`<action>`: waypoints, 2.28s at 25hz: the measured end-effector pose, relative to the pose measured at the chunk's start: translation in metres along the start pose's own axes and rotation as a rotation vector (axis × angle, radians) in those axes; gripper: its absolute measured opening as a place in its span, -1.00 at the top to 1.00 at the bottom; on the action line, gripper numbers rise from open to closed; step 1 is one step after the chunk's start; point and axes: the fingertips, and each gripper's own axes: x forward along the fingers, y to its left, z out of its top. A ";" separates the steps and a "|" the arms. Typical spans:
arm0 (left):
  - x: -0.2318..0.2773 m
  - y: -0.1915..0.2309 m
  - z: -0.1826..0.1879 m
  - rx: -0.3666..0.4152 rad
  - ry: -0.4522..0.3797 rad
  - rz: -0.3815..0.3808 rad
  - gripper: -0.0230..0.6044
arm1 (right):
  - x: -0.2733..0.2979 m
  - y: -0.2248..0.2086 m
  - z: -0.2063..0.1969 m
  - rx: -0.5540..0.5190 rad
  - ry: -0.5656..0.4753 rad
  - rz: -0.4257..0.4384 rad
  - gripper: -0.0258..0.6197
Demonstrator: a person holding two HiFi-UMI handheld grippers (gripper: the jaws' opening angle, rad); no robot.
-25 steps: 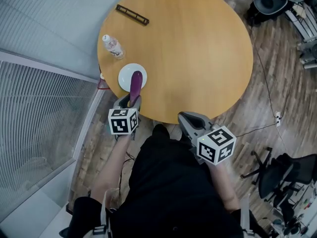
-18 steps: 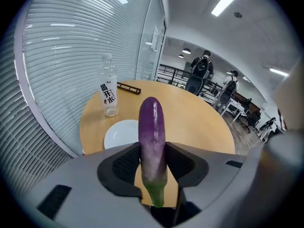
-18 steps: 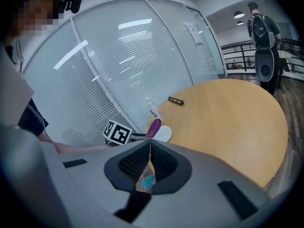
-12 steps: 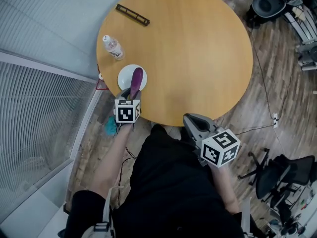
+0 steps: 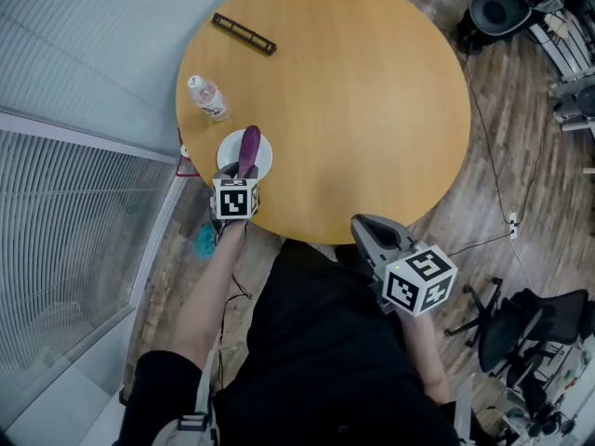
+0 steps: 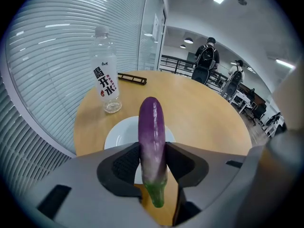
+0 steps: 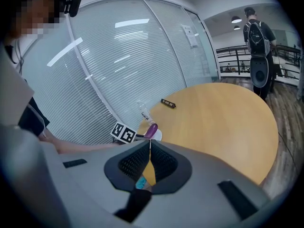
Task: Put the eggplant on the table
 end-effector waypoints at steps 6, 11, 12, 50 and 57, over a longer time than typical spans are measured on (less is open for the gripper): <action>0.010 0.006 0.000 -0.010 0.026 0.012 0.36 | -0.003 -0.005 0.001 0.013 -0.003 -0.017 0.86; 0.016 0.010 0.000 -0.018 0.036 0.020 0.36 | 0.000 -0.006 0.003 0.022 -0.003 -0.021 0.86; 0.016 0.011 0.000 -0.020 0.039 0.022 0.36 | 0.001 -0.006 0.003 0.024 -0.003 -0.021 0.86; 0.020 0.017 -0.006 -0.002 0.066 0.043 0.31 | 0.007 -0.014 0.008 0.047 -0.013 -0.003 0.86; 0.006 0.016 0.003 0.002 0.040 0.051 0.31 | 0.007 -0.010 0.008 0.041 -0.025 0.011 0.86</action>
